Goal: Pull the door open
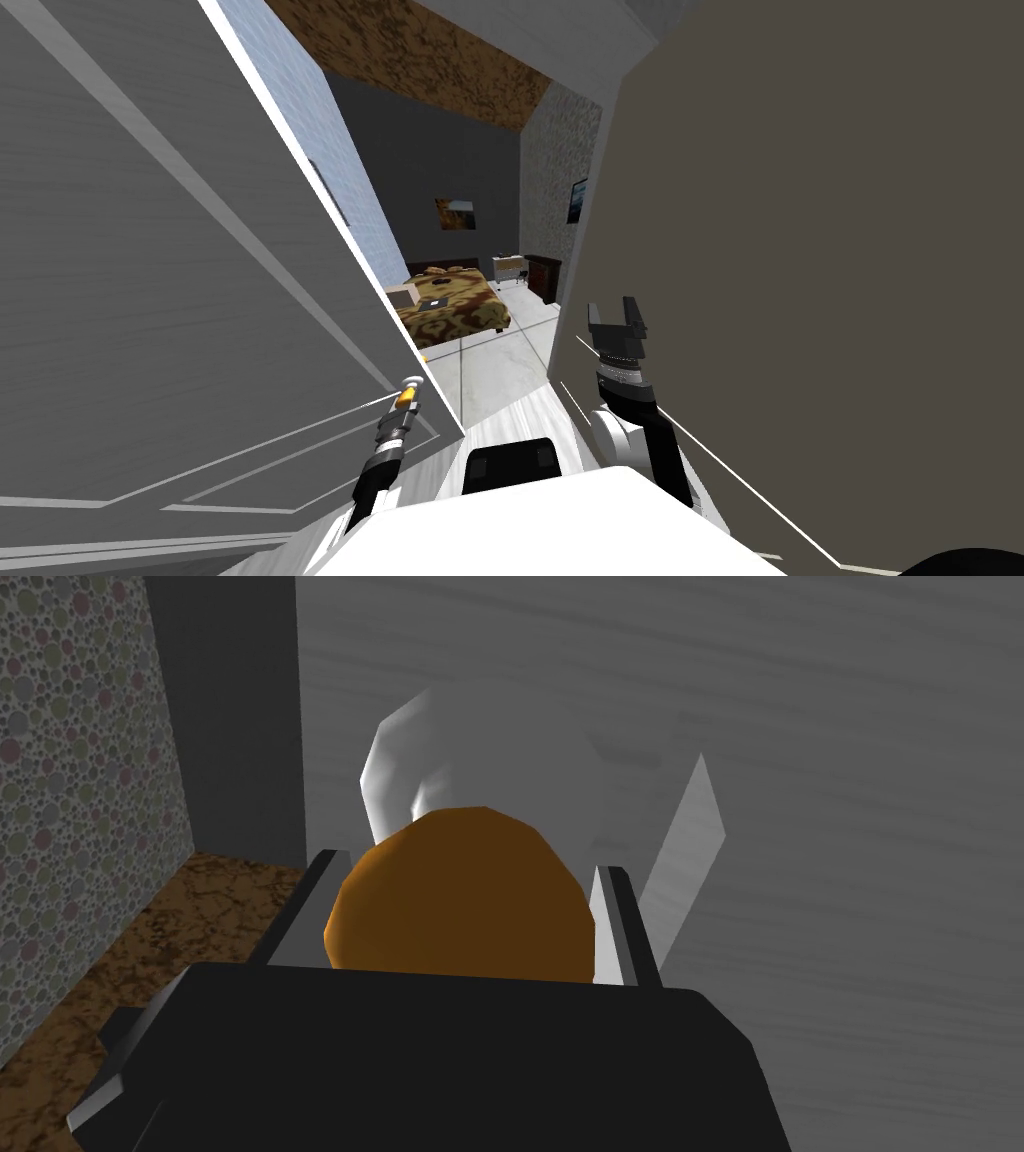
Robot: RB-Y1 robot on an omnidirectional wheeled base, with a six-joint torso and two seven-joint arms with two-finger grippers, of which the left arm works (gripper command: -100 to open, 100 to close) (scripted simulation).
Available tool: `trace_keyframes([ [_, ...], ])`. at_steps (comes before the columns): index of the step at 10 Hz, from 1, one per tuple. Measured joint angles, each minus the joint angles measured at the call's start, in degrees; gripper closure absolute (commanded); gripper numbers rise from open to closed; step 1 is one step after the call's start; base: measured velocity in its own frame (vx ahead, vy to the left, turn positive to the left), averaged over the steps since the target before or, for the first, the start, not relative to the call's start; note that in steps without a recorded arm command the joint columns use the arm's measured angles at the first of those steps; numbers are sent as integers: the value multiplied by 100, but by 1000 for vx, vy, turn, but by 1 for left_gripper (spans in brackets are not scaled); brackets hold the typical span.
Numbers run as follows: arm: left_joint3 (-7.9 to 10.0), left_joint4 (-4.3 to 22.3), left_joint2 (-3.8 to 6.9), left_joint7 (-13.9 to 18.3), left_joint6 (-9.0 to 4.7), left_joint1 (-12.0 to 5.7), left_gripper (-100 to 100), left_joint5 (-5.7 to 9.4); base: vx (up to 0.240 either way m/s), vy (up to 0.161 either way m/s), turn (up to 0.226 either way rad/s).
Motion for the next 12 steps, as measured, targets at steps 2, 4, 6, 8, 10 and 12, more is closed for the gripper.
trace_keyframes([
  [2, -28, 30, 20, 275, -7, -21, 100, 70, -33, 8, -33],
  [4, -64, 79, 49, 588, -21, -55, 100, 162, -36, 8, -30],
  [6, -93, 79, 61, 823, -13, -60, 100, 215, -31, 7, -33],
  [8, -130, 106, 87, 1136, -14, -85, 100, 308, -34, 11, -32],
  [10, -156, 146, 107, 1387, -33, -108, 100, 371, -34, 8, -39],
  [12, -196, 130, 117, 1669, -20, -110, 100, 451, -32, 11, -25],
])
